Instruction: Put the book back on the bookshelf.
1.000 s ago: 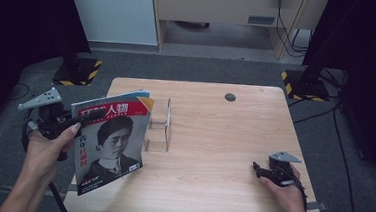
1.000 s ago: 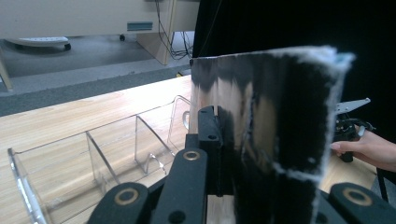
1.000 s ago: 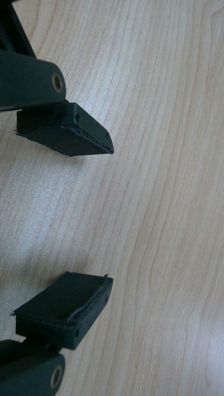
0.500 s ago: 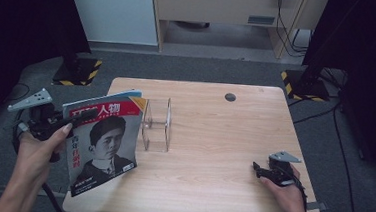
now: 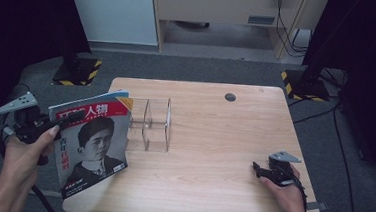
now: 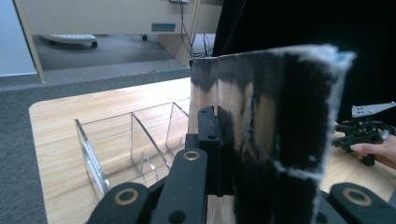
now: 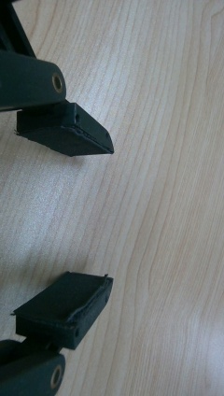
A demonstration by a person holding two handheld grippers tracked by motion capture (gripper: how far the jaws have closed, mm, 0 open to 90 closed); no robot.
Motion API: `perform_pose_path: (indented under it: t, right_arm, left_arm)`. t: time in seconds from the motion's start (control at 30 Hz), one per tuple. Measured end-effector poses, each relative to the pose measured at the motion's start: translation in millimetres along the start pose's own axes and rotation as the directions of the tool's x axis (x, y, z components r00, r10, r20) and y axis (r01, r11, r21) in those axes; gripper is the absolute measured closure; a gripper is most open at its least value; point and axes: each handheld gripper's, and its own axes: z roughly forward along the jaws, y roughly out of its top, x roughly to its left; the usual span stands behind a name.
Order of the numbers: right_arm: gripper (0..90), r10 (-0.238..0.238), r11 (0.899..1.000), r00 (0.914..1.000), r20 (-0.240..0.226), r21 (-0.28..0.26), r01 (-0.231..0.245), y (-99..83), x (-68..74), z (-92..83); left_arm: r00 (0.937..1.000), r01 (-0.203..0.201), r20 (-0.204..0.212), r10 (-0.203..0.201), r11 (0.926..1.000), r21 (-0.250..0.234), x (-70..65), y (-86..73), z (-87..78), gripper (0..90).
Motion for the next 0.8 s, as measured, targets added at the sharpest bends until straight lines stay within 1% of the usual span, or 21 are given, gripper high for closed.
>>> perform_pose_path:
  t: [0.27, 0.5, 0.8]
  right_arm:
    - [30.4, 0.0, 1.0, 1.0, 0.0, 0.0, 0.0, 0.0, 0.0, 0.0]
    - [30.4, 0.0, 1.0, 1.0, 0.0, 0.0, 0.0, 0.0, 0.0, 0.0]
    - [30.4, 0.0, 1.0, 1.0, 0.0, 0.0, 0.0, 0.0, 0.0, 0.0]
  left_arm:
    - [1.0, 0.003, -0.006, -0.003, 1.0, -0.005, 2.2, 0.3, -3.9, 86.5]
    - [0.9998, 0.007, -0.016, -0.007, 0.9998, -0.017, 5.6, 0.8, -11.7, 86.5]
    - [0.9991, 0.017, -0.038, -0.018, 0.9996, -0.021, 12.6, -0.8, -18.6, 86.5]
